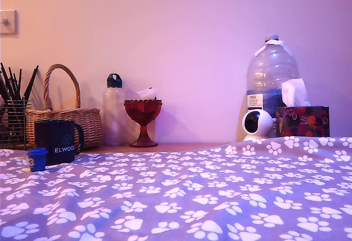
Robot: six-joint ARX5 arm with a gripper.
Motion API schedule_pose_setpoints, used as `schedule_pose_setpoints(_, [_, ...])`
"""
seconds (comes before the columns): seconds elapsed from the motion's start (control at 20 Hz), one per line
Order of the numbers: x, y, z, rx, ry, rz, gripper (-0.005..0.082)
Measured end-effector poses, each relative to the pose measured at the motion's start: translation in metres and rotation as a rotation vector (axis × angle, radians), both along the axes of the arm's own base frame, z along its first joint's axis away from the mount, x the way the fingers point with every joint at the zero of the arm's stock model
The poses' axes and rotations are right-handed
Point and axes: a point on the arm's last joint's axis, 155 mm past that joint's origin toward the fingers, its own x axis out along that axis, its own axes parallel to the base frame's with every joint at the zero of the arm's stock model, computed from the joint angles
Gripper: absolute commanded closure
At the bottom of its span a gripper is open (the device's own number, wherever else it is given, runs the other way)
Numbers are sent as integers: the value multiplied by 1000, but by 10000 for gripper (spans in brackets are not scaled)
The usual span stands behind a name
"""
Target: Pick the coffee capsule and then drop it inside the coffee cup in front of you
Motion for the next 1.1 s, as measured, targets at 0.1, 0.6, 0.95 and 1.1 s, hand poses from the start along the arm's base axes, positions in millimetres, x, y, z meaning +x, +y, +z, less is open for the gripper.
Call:
schedule_pose_setpoints(0.1, [-3,-20,-13,-67,63,-112,790])
schedule_pose_setpoints(0.6, [-3,-25,-16,-81,79,-139,790])
schedule_pose_setpoints(0.95, [-6,-30,1,-123,43,-169,790])
schedule_pose_setpoints(1.1, [-6,-34,9,-127,46,-188,790])
